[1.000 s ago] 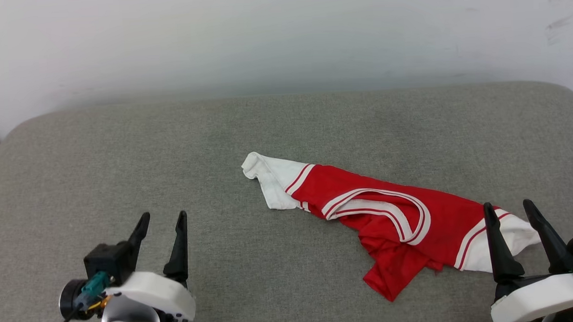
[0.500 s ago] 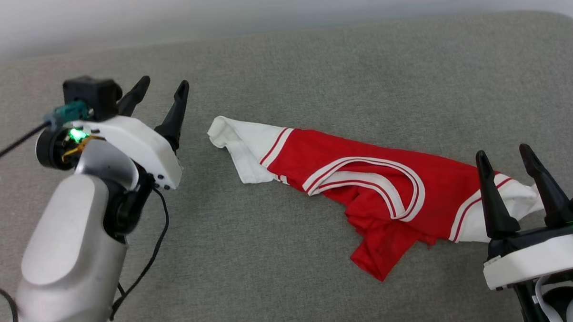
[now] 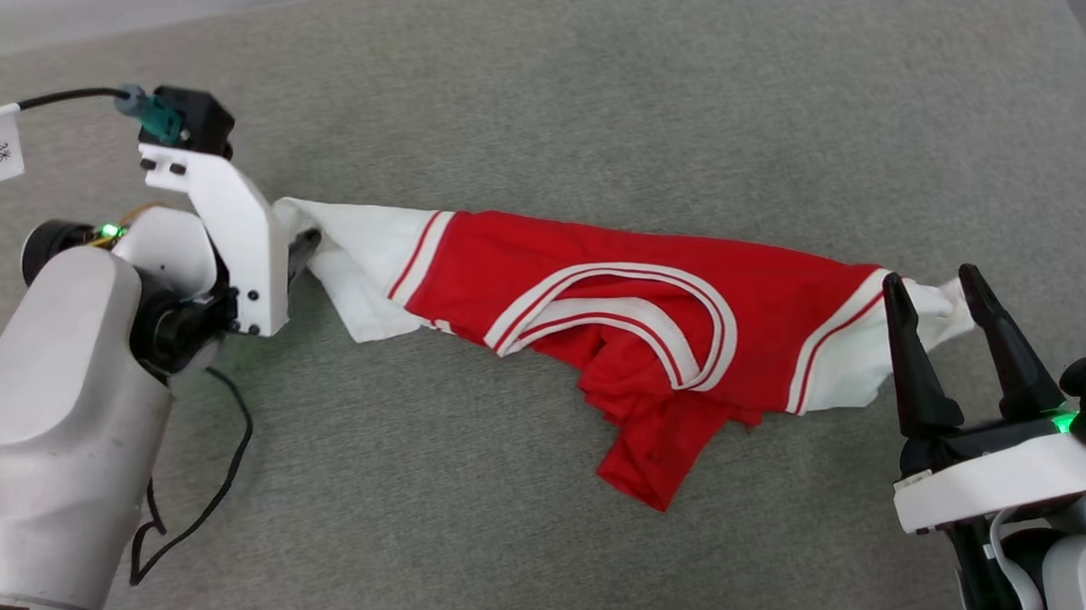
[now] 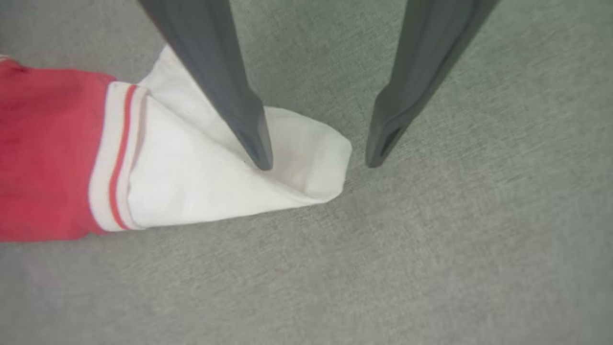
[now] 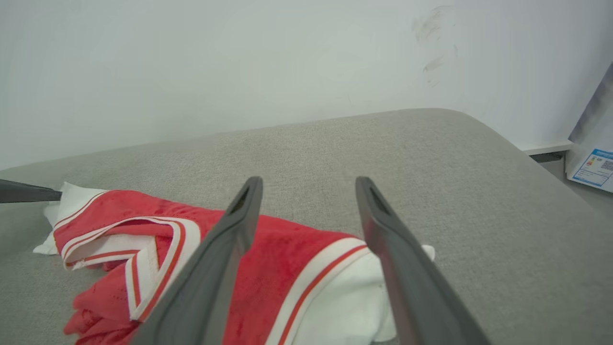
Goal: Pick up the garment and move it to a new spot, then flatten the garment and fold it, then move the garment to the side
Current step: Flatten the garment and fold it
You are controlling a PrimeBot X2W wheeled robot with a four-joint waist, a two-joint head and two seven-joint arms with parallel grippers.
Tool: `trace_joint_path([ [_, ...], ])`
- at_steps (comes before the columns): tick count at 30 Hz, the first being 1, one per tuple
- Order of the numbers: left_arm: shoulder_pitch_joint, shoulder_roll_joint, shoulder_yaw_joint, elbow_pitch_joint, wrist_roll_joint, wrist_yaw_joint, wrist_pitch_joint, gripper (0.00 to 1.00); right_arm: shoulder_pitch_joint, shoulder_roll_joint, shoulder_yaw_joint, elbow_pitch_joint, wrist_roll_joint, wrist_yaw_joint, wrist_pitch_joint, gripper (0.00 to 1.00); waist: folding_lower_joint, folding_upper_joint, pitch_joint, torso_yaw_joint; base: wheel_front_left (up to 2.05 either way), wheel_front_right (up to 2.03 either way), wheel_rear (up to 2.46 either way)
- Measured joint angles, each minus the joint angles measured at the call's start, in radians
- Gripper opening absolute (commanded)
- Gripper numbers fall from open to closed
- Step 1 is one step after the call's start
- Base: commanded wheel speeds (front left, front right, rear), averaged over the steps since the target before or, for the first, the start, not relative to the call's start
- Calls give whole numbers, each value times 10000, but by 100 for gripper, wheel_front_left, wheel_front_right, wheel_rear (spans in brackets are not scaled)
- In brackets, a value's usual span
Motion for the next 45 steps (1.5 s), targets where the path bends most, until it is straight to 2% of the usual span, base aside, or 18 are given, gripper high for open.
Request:
trace_joint_path([
  [5,-159,272,-562,552,-389,0,803,100,-48,0,38,343,311,0,-242,100,-1,0,213,-361,0,0,0],
  [8,-215,276,-742,738,-711,4,915,100,-50,0,67,500,435,0,-347,100,-1,0,263,-472,0,0,0],
  [9,-216,278,-796,803,-773,10,871,50,-61,0,67,546,489,0,-355,100,-1,0,268,-491,0,0,0],
  [10,-223,280,-909,842,-780,13,863,18,-85,0,69,591,518,0,-366,100,-1,0,264,-506,0,0,0],
  [11,-222,267,-951,890,-872,15,761,0,-113,0,63,614,527,0,-389,100,-2,0,255,-511,0,0,0],
  [16,-23,174,-1308,1083,-732,0,-410,0,-136,2,-111,713,531,0,-362,100,-1,0,36,-444,0,0,0],
  [21,294,-82,-965,1239,-640,224,-2255,0,-96,2,-502,763,535,0,-151,100,-1,0,-346,-190,0,0,0],
  [29,1130,-226,-382,351,-709,828,-4201,0,267,8,-1701,1360,1162,0,1440,100,-1,0,-1099,389,0,0,0],
  [33,1555,-180,-336,-420,-673,1039,-4533,0,257,-345,-2359,1854,1523,-2,2796,100,-1,0,-1352,707,0,0,0],
  [38,1871,-155,-370,-1271,-669,1221,-4594,0,-217,-1043,-2318,2441,1889,-2,4523,100,-1,0,-1420,1104,0,0,0],
  [45,1920,-117,-433,-2171,-589,1471,-4498,0,-1625,-1670,-1935,3099,2134,-2,5484,100,-1,0,-942,1418,0,0,0],
])
